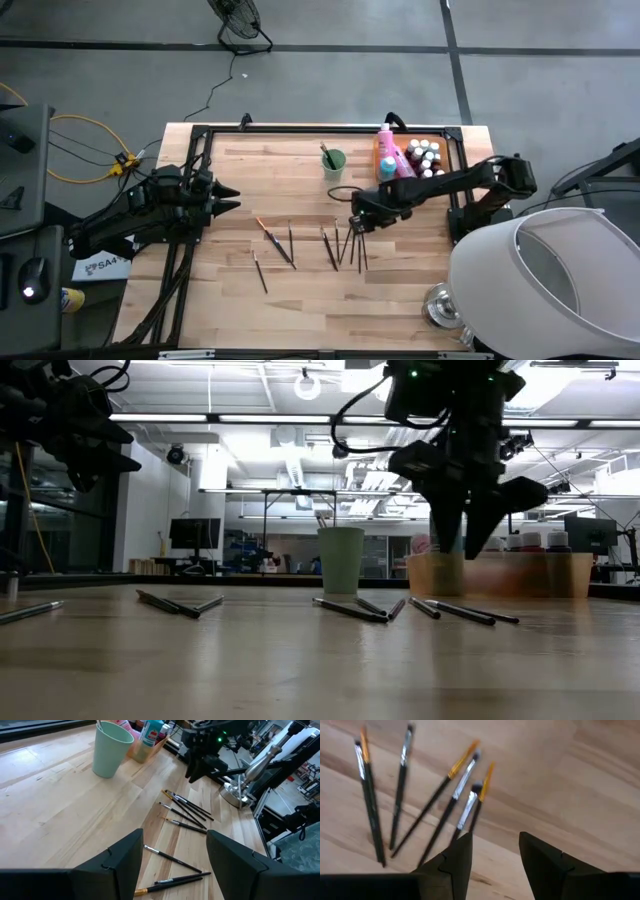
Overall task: Pick & Place Paint Supplies
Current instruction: Put the gold paintbrush into the green cup
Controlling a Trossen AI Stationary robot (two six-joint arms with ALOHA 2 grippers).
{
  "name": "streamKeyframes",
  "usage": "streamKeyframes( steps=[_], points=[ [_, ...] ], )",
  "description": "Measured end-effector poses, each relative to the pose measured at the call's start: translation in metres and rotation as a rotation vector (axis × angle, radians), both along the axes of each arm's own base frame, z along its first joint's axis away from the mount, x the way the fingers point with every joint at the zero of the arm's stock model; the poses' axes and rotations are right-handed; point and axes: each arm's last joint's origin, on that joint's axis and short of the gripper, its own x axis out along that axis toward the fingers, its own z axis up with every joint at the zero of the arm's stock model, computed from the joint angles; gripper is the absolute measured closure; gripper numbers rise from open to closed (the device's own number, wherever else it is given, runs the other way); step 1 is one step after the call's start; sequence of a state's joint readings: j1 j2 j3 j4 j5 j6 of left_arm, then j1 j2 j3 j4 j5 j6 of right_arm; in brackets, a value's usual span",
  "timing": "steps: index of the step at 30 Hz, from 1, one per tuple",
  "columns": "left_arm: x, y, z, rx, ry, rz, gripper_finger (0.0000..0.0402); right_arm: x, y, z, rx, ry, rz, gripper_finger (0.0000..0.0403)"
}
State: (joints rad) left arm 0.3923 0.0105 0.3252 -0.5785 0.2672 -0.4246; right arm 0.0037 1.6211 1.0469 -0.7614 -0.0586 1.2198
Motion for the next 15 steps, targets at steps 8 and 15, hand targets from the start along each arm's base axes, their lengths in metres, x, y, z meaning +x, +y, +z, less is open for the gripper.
streamKeyframes(
  steps=[8, 15],
  points=[
    [0.0, 0.0, 0.0, 0.0, 0.0, 0.0, 0.0187, -0.013, 0.004, -0.003, -0.069, 0.134, -0.062, 0.0247],
    [0.0, 0.0, 0.0, 0.0, 0.0, 0.0, 0.0187, -0.012, 0.004, -0.003, -0.05, 0.12, -0.184, 0.0247]
  ],
)
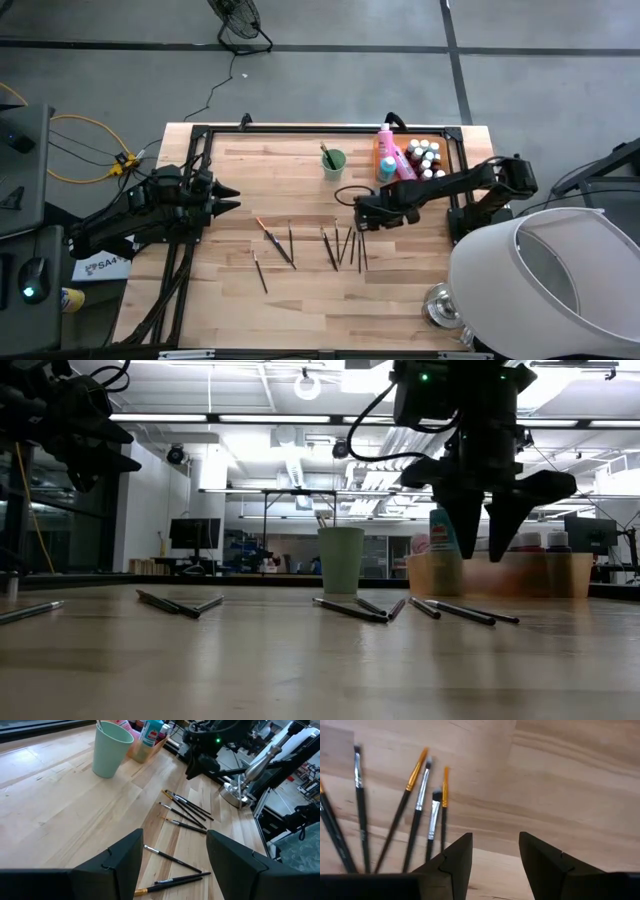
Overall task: Pick & Place Paint Supplies
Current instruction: Put the gold paintbrush into the green cup
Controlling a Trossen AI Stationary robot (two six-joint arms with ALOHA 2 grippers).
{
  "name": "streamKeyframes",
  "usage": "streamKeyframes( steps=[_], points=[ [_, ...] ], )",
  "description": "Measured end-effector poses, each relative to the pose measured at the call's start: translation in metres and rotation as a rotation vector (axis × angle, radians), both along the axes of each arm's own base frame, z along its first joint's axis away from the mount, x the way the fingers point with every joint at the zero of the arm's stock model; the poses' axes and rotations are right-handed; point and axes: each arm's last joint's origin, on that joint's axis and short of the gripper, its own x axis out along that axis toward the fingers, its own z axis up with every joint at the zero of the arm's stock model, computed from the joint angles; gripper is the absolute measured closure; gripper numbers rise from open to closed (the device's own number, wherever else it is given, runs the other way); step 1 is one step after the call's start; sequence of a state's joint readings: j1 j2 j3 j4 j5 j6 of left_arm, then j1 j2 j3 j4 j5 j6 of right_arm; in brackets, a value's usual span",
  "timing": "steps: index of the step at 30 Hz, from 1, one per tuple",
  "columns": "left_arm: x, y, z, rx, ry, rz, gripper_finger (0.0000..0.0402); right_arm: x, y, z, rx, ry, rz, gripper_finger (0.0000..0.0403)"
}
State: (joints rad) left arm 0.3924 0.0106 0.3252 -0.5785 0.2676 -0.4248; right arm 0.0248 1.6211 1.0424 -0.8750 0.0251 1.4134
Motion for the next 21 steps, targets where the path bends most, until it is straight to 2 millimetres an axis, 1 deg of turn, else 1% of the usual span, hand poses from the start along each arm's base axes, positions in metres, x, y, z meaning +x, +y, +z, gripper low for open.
streamKeyframes(
  steps=[4, 10, 15, 19, 21],
  points=[
    [0.0, 0.0, 0.0, 0.0, 0.0, 0.0, 0.0187, 0.002, -0.001, -0.002, -0.019, -0.007, -0.045, 0.0247],
    [0.0, 0.0, 0.0, 0.0, 0.0, 0.0, 0.0187, 0.015, -0.003, -0.016, -0.041, -0.039, -0.095, 0.0247],
    [0.0, 0.0, 0.0, -0.001, 0.0, -0.003, 0.0187, 0.025, -0.005, -0.03, -0.032, -0.059, -0.096, 0.0247],
    [0.0, 0.0, 0.0, -0.001, 0.0, -0.003, 0.0187, 0.029, -0.005, -0.036, -0.037, -0.067, -0.063, 0.0247],
    [0.0, 0.0, 0.0, -0.001, 0.0, -0.003, 0.0187, 0.03, -0.005, -0.035, -0.043, -0.078, -0.043, 0.0247]
  ],
)
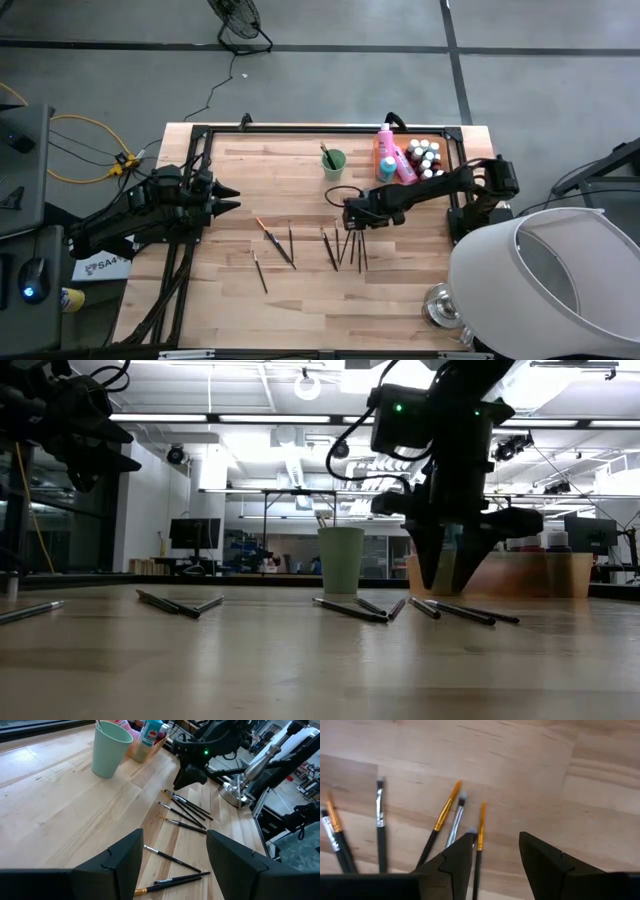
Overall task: Pick & Place Paint Supplies
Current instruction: Put the gold paintbrush into the green cup
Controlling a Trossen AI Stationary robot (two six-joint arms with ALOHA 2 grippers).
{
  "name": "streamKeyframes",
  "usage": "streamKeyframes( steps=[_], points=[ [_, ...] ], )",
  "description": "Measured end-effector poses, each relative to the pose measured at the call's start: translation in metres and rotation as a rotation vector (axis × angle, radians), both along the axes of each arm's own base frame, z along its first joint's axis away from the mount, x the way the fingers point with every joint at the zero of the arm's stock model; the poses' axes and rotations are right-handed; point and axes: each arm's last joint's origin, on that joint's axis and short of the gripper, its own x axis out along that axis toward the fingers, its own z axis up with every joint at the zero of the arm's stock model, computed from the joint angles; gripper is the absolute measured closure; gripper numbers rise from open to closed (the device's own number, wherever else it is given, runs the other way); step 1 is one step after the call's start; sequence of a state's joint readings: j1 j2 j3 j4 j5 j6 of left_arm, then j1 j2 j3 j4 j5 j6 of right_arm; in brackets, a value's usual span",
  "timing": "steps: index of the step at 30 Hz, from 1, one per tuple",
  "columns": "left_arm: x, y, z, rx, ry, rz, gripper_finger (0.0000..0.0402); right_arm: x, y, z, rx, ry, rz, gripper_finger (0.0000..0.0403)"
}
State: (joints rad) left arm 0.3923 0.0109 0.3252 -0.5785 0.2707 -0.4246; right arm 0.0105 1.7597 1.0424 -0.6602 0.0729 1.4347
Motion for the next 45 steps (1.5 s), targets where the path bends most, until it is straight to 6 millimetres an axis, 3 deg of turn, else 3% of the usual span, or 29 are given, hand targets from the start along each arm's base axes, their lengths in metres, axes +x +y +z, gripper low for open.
streamKeyframes(
  steps=[7, 37, 45],
  points=[
    [0.0, 0.0, 0.0, 0.0, 0.0, 0.001, 0.0187, 0.004, -0.008, 0.007, -0.02, 0.009, 0.037, 0.0247],
    [0.0, 0.0, 0.0, 0.001, -0.001, 0.002, 0.0187, 0.018, -0.02, -0.017, 0.008, 0.083, 0.097, 0.0248],
    [0.0, 0.0, 0.0, 0.001, -0.001, 0.002, 0.0187, 0.017, -0.02, -0.018, 0.003, 0.093, 0.108, 0.0298]
  ],
)
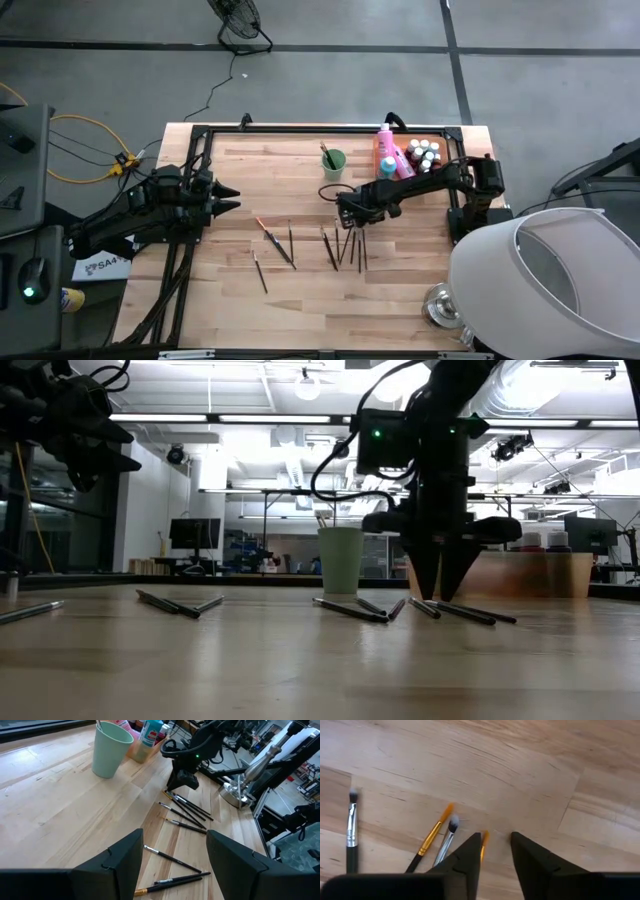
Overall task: Pick & Place Paint Supplies
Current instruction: Put the gold paintbrush into the green cup
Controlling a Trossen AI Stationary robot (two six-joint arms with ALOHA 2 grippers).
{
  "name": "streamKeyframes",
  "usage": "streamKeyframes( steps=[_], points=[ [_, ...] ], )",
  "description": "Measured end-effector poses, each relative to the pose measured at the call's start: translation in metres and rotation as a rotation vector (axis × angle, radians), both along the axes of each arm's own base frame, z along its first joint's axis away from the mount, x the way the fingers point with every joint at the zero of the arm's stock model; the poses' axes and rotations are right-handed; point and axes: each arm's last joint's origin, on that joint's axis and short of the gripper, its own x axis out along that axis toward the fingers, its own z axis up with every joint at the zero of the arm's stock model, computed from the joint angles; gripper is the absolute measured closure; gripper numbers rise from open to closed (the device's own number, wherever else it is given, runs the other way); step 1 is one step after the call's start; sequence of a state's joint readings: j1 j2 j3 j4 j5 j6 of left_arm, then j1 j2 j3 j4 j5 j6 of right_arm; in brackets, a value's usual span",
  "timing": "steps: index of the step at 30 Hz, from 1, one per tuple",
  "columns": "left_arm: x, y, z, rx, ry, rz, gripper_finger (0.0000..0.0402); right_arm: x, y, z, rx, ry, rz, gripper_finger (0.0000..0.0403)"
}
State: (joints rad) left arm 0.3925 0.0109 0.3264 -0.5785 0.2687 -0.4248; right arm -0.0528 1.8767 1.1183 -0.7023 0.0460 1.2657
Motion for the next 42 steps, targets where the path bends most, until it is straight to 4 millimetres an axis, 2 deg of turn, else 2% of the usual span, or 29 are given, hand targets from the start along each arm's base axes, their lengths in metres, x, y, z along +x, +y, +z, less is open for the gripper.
streamKeyframes(
  steps=[11, 17, 21, 28, 31, 38, 42],
  points=[
    [0.0, 0.0, 0.0, 0.0, 0.0, 0.0, 0.0187, 0.0, 0.0, -0.001, 0.015, -0.001, -0.014, 0.0395],
    [0.0, 0.0, 0.0, 0.0, 0.0, 0.0, 0.0187, 0.001, 0.001, -0.001, 0.024, -0.005, -0.01, 0.04],
    [0.0, 0.0, 0.0, 0.0, 0.0, 0.0, 0.0187, 0.005, 0.003, 0.01, 0.01, -0.034, 0.006, 0.04],
    [0.0, 0.0, 0.0, 0.0, 0.0, -0.001, 0.0187, 0.011, 0.0, 0.058, -0.088, -0.166, 0.031, 0.04],
    [0.0, 0.0, 0.0, -0.001, 0.0, -0.003, 0.0187, 0.012, -0.002, 0.088, -0.166, -0.248, 0.035, 0.04],
    [0.0, 0.0, 0.0, 0.0, 0.0, -0.002, 0.0187, 0.016, -0.008, 0.159, -0.458, -0.427, 0.058, 0.04],
    [0.0, 0.0, 0.0, 0.0, 0.0, -0.002, 0.0187, 0.02, -0.014, 0.188, -0.652, -0.456, 0.071, 0.04]
  ],
)
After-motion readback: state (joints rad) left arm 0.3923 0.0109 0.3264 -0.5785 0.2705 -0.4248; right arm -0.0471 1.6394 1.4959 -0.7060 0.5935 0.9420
